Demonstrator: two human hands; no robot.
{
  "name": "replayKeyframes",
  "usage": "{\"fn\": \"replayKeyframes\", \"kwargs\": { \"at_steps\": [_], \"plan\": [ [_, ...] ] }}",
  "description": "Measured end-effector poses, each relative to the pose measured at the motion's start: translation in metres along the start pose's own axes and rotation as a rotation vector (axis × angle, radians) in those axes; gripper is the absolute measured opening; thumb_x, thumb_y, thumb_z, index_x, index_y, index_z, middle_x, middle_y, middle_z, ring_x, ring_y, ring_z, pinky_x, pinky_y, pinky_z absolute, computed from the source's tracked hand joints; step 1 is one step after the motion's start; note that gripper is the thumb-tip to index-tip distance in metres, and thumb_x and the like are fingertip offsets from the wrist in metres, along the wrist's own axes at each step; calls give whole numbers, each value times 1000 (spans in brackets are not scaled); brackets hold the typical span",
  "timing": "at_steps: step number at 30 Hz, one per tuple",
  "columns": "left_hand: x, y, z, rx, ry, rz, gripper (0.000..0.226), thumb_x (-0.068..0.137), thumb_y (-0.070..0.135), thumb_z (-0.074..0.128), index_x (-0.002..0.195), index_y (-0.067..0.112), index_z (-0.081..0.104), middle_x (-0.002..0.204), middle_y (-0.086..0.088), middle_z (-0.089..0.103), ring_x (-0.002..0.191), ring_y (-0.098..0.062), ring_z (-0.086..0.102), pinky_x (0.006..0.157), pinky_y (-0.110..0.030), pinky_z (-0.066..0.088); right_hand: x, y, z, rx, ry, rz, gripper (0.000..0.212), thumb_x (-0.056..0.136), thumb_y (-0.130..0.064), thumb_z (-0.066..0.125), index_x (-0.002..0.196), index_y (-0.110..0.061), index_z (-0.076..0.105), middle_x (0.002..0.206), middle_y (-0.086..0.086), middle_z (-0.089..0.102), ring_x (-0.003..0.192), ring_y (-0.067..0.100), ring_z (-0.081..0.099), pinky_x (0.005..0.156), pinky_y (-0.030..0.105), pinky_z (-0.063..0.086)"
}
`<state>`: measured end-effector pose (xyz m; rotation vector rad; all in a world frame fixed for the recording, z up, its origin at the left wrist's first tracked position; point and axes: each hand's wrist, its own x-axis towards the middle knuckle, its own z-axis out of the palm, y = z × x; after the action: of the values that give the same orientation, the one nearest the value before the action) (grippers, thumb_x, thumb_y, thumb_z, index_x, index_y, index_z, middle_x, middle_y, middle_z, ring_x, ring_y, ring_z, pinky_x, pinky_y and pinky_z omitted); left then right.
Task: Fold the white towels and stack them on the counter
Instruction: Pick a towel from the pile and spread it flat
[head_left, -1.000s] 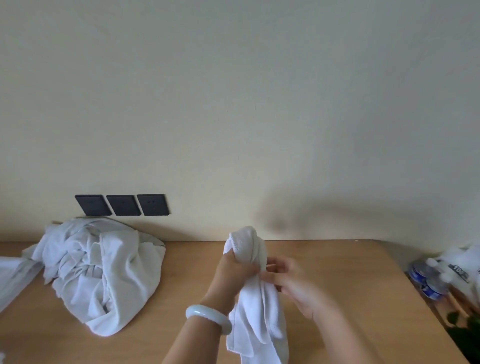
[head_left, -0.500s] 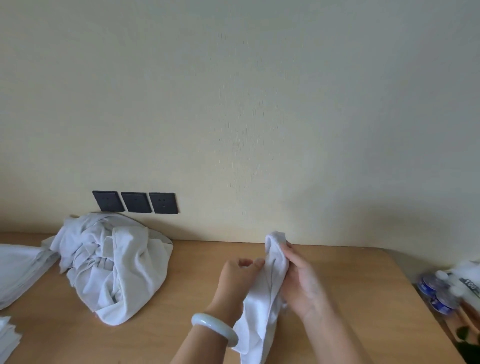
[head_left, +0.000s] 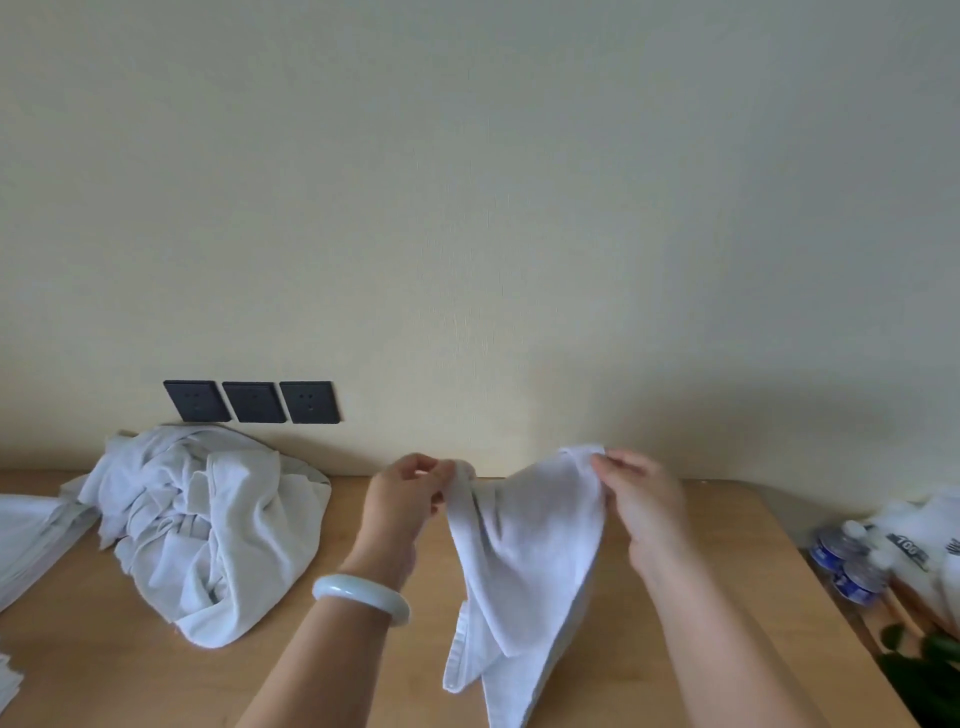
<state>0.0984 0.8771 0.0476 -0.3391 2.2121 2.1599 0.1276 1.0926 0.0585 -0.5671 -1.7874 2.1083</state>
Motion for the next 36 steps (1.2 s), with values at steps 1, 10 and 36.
{"fn": "replayKeyframes", "kwargs": {
  "at_steps": [1, 10, 36],
  "plan": [
    [5, 8, -8, 2, 5, 11, 18, 90, 11, 68, 73, 7, 64, 70, -10, 60, 72, -22, 54, 72, -36, 48, 10, -4, -7, -41, 36, -13, 7, 88, 0, 64, 90, -7, 66, 73, 0, 61, 64, 10, 55, 63, 17, 48],
    [38, 93, -60, 142, 26, 172, 20, 90, 17, 69, 73, 14, 58, 62, -4, 54, 55, -19, 47, 52, -27, 45, 54, -73, -60, -54, -15, 0, 4, 88, -4, 64, 87, -8, 64, 65, 1, 69, 55, 13, 66, 47, 22, 53],
    [56, 122, -73, 257, -69, 64, 5, 88, 4, 67, 84, 3, 65, 78, -13, 62, 64, -18, 59, 55, -21, 55, 67, -79, -36, -179, -183, -14, 15, 90, 1, 58, 83, -11, 60, 82, 6, 61, 76, 16, 59, 62, 25, 53]
  ]
}}
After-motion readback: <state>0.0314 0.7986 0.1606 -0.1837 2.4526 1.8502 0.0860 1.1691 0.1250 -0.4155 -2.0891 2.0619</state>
